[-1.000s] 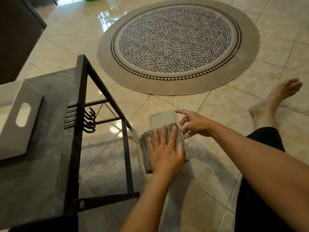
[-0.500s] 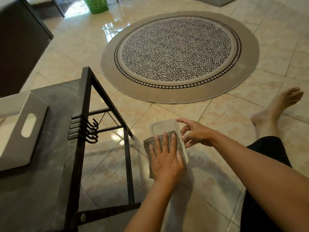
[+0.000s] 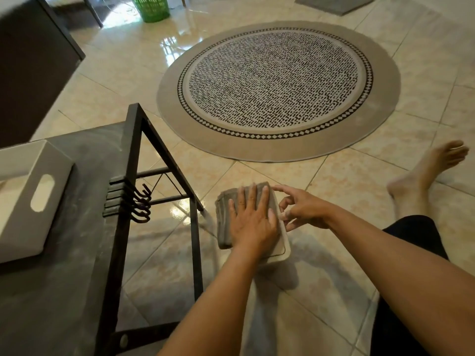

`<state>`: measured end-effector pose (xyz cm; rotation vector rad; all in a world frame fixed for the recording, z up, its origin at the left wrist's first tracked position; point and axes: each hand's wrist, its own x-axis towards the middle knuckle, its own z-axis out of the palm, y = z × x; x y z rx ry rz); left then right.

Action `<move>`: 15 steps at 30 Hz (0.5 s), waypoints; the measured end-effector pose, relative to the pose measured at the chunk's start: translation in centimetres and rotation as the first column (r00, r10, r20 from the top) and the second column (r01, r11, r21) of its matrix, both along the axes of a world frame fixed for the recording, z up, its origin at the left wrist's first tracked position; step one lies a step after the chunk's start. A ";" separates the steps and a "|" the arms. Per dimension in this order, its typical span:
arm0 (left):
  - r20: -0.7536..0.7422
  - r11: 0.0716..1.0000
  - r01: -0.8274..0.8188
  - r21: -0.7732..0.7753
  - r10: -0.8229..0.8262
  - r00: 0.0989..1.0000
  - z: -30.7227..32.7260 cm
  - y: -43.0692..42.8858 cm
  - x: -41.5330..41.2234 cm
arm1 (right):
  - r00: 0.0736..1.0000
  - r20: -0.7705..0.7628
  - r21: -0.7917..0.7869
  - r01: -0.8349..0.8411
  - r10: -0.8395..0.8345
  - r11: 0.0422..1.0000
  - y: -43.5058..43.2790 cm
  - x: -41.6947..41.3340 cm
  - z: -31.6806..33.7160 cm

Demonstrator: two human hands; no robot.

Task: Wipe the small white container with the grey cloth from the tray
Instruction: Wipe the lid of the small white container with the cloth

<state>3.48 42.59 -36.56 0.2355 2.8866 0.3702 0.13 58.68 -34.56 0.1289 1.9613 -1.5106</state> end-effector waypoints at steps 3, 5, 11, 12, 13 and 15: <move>0.001 0.996 -0.087 0.003 0.087 0.996 -0.1 -1.4 0.3 | 1.000 0.004 0.001 0.000 0.000 1.000 0.0 -0.1 -0.2; 0.009 0.998 -0.057 -0.010 0.057 0.998 -0.1 -0.7 1.3 | 1.000 0.008 -0.003 -0.008 0.008 1.000 -0.1 -0.1 -0.2; 0.018 1.000 0.022 -0.022 -0.022 1.000 0.5 1.0 0.3 | 0.999 0.034 -0.004 -0.022 0.022 1.000 -0.1 -0.7 0.4; 0.021 0.999 0.029 -0.027 -0.028 0.999 0.6 1.0 0.4 | 0.999 0.028 0.000 -0.017 0.017 1.000 -0.1 -0.9 0.4; 0.024 0.999 0.042 -0.034 -0.041 0.999 0.8 0.9 0.4 | 1.000 0.023 -0.003 -0.012 0.012 1.000 -0.1 -1.0 0.4; 0.011 0.997 0.070 -0.033 -0.069 0.998 0.9 0.2 -0.3 | 1.000 0.029 -0.017 -0.006 0.006 1.000 0.0 -1.1 0.2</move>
